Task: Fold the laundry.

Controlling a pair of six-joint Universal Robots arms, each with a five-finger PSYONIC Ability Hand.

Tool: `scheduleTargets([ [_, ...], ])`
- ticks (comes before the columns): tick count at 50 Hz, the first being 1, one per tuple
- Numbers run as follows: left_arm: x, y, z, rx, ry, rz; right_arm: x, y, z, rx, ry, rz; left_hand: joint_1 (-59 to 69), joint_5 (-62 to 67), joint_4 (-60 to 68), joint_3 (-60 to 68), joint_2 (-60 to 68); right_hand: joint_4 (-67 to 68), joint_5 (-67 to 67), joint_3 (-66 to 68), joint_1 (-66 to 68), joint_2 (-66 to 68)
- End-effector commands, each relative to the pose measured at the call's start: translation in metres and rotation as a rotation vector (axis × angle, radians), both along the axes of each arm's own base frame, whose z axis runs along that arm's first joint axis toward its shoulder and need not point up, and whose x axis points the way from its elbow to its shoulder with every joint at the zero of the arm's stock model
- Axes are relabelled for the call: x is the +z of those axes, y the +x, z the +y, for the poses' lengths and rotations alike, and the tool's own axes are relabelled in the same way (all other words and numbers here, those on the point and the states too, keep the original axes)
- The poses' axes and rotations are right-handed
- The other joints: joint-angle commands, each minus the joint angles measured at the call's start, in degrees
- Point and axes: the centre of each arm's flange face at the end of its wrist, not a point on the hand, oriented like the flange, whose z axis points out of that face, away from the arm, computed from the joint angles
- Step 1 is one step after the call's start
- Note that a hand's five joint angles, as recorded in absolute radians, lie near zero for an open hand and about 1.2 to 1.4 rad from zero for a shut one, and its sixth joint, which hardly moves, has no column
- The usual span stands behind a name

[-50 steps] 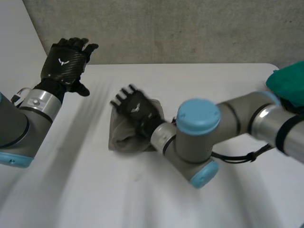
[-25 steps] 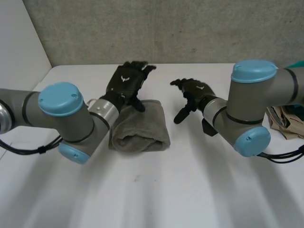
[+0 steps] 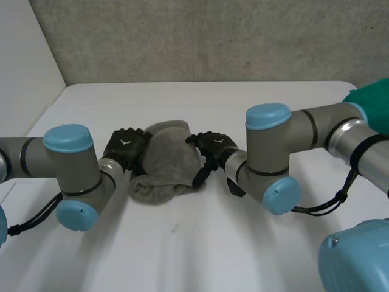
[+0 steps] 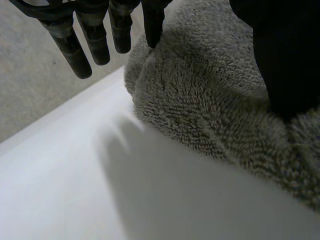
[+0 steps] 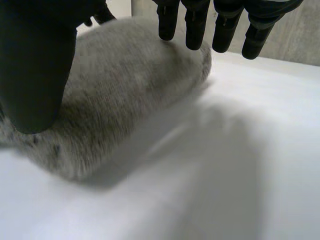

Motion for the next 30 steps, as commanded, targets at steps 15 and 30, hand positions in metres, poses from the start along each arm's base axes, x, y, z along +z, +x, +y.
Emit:
scheduleTargets([
  [15, 0.114, 0.007, -0.004, -0.056, -0.277, 0.092, 0.076, 0.000, 0.035, -0.011, -0.504, 0.188, -0.86, -2.72, -1.56, -2.10, -1.76, -1.81, -2.71, -1.91, -2.63, -2.01],
  [30, 0.151, 0.006, 0.041, -0.560, -0.301, 0.073, 0.020, 0.019, 0.102, 0.191, -0.572, 0.254, -0.86, -2.72, -1.56, -2.10, -1.76, -1.81, -2.71, -1.91, -2.63, -2.01],
])
